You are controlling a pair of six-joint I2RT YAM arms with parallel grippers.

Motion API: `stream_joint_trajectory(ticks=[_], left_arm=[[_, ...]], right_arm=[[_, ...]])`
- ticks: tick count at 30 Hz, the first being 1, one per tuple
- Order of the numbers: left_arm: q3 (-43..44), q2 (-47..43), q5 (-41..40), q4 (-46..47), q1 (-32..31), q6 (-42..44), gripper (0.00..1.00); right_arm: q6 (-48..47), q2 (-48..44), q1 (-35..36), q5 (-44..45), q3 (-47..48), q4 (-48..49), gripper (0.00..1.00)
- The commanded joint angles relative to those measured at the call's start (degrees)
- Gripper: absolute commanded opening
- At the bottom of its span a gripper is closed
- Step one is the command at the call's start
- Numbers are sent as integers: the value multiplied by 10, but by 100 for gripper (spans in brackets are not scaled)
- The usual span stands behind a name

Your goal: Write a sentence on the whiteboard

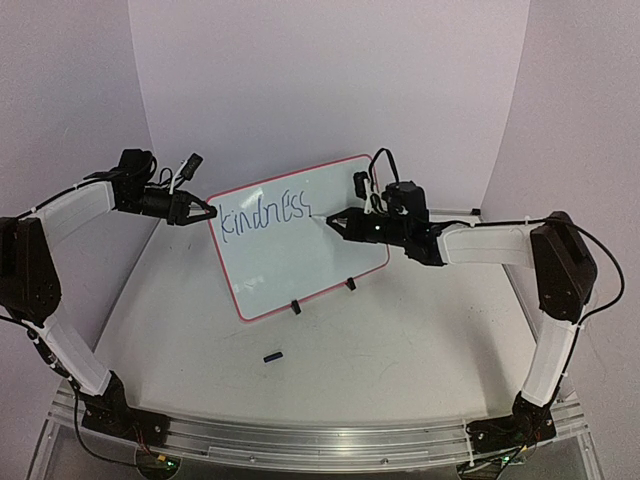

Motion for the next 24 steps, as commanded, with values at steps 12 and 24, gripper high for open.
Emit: stream_joint_trajectory(ticks=[12,24], left_arm=[[12,-8,-22,-20,-7,26,0],[12,-11,-20,-20,-8,25,0]], right_arm=[[32,-36,-2,-81,-10,76,0],[-12,-132,-4,-48,-46,38,0]])
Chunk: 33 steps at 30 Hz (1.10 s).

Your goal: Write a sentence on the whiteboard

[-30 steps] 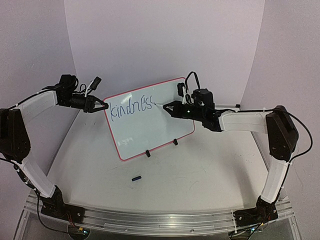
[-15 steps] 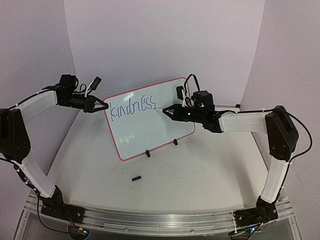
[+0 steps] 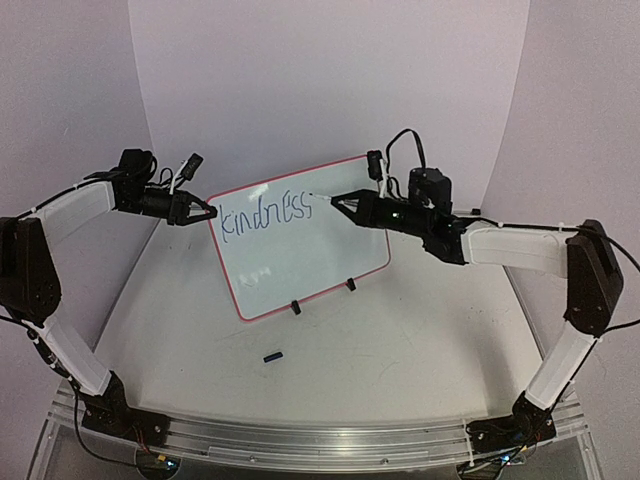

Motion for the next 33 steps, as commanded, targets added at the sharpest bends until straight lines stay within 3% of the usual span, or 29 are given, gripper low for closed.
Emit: stream_joint_trajectory(ticks=[1,15,33], left_arm=[[12,-11,-20,-20,-7,23,0],[12,-5,-29,-22,-14,23,0],[13,-7,-35,-26,-16,27,0]], right_arm=[[-32,-42,-6,21,-3,-18,0],[-54,-36,-66,-19,9,-71,0],[-59,65,-71,-46,127,-76,0]])
